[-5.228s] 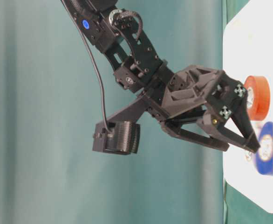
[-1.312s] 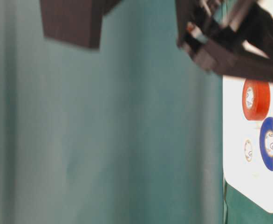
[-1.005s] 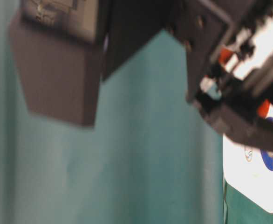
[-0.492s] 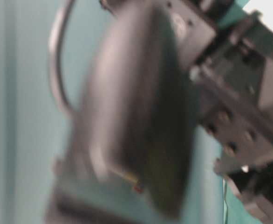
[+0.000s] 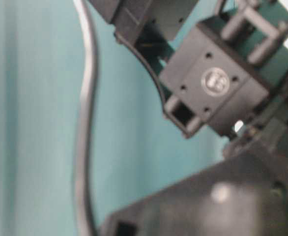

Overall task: Put the tape into the white case with the right arm.
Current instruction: 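Move the right gripper down to the yellow tape roll and grasp it, then carry the yellow roll over the tray and lower it right of red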

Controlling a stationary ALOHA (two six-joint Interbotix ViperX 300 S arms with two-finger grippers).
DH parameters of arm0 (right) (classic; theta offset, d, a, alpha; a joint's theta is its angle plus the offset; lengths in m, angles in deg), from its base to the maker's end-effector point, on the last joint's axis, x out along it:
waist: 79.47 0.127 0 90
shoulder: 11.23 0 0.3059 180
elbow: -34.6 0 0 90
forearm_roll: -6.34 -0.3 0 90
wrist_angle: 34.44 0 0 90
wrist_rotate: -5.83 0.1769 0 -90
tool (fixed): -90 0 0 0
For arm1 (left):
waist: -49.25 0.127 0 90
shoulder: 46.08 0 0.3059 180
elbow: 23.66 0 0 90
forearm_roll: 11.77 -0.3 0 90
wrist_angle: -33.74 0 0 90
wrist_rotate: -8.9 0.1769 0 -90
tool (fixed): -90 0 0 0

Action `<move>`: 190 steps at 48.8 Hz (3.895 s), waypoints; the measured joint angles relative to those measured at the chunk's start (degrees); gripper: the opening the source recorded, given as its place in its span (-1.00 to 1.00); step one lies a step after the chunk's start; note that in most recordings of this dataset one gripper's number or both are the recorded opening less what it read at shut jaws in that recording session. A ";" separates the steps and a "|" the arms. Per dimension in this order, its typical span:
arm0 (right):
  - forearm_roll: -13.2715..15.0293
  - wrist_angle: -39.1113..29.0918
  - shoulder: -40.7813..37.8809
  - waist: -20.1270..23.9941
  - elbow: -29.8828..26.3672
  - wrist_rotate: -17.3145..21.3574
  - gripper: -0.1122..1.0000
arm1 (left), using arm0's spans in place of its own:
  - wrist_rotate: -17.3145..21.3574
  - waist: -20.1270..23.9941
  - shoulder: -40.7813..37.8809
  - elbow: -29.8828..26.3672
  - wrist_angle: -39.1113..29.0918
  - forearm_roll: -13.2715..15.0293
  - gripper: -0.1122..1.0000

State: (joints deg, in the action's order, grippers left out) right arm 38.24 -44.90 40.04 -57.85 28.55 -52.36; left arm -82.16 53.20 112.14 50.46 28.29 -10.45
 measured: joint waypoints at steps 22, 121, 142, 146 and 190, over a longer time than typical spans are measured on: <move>-1.41 -0.97 -2.81 0.00 -0.62 0.09 0.30 | 0.00 0.00 0.09 0.26 0.00 0.00 -0.79; 1.93 -15.21 1.93 -0.35 -4.83 0.79 -0.74 | 0.00 -0.09 0.09 0.35 0.18 0.09 -0.79; 6.68 -19.25 4.31 -8.00 -4.75 -1.67 -0.74 | -0.09 0.00 0.00 0.35 0.18 0.00 -0.79; 6.94 -19.07 4.75 -10.37 -4.66 -3.16 -0.74 | 0.00 0.00 0.09 0.35 0.09 0.09 -0.79; 6.94 -12.39 5.62 -28.30 -0.79 -6.24 -0.74 | -0.09 0.00 0.00 0.35 0.18 0.09 -0.79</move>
State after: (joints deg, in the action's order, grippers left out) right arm 45.19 -57.29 45.66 -86.15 27.76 -58.60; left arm -82.24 53.20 112.14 50.81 28.47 -10.36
